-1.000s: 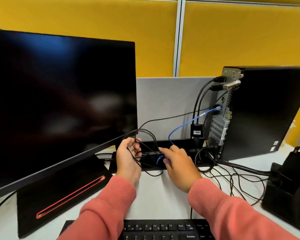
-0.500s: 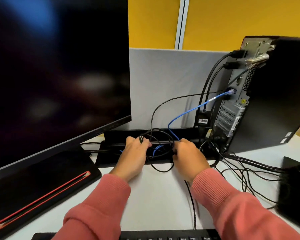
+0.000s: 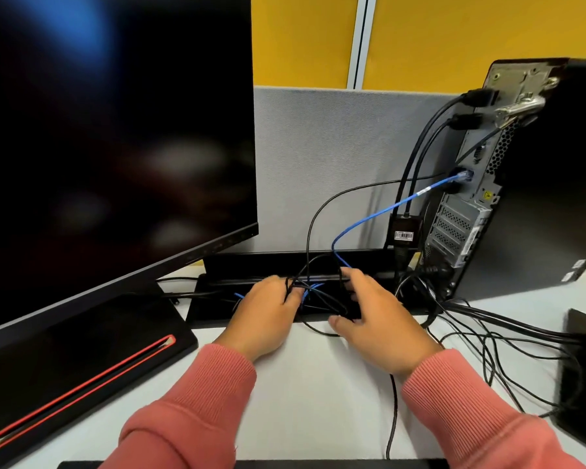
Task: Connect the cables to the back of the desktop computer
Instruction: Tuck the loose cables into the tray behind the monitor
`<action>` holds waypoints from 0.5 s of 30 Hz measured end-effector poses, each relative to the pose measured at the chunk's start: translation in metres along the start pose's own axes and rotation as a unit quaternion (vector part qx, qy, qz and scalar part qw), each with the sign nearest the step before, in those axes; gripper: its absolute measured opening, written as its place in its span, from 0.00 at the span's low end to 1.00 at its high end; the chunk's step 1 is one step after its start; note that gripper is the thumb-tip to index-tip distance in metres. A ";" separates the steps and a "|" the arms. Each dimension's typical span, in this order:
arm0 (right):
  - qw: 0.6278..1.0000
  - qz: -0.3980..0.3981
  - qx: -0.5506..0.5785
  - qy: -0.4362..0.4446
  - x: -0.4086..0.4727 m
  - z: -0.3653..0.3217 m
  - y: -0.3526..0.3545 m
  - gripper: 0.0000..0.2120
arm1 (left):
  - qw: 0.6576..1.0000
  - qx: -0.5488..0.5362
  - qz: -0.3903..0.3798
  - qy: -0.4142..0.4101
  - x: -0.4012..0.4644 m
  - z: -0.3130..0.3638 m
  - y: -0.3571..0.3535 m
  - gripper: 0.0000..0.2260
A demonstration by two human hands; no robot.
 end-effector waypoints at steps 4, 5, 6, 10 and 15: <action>0.998 0.023 -0.051 0.026 -0.004 0.002 0.004 0.34 | 0.998 0.050 0.030 0.009 0.000 0.000 0.001 0.15; 0.998 0.038 -0.044 0.036 -0.005 0.002 0.005 0.32 | 0.998 0.036 0.040 0.011 0.001 -0.002 0.002 0.14; 0.997 0.054 -0.021 0.048 -0.005 0.002 0.006 0.29 | 0.999 0.018 0.044 0.012 0.002 -0.003 0.003 0.13; 0.989 0.103 0.074 0.076 -0.004 0.006 0.012 0.20 | 0.998 -0.046 0.037 0.013 0.006 -0.009 0.004 0.11; 0.982 0.153 0.062 0.097 -0.003 0.009 0.016 0.09 | 0.970 -0.239 0.017 0.049 0.015 -0.018 0.004 0.03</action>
Point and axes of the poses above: each hand's wrist, its own x-axis towards the middle knuckle, its own y-axis out of the back of the hand, z = x × y, the point moved 5 cm from there along x, towards the middle knuckle
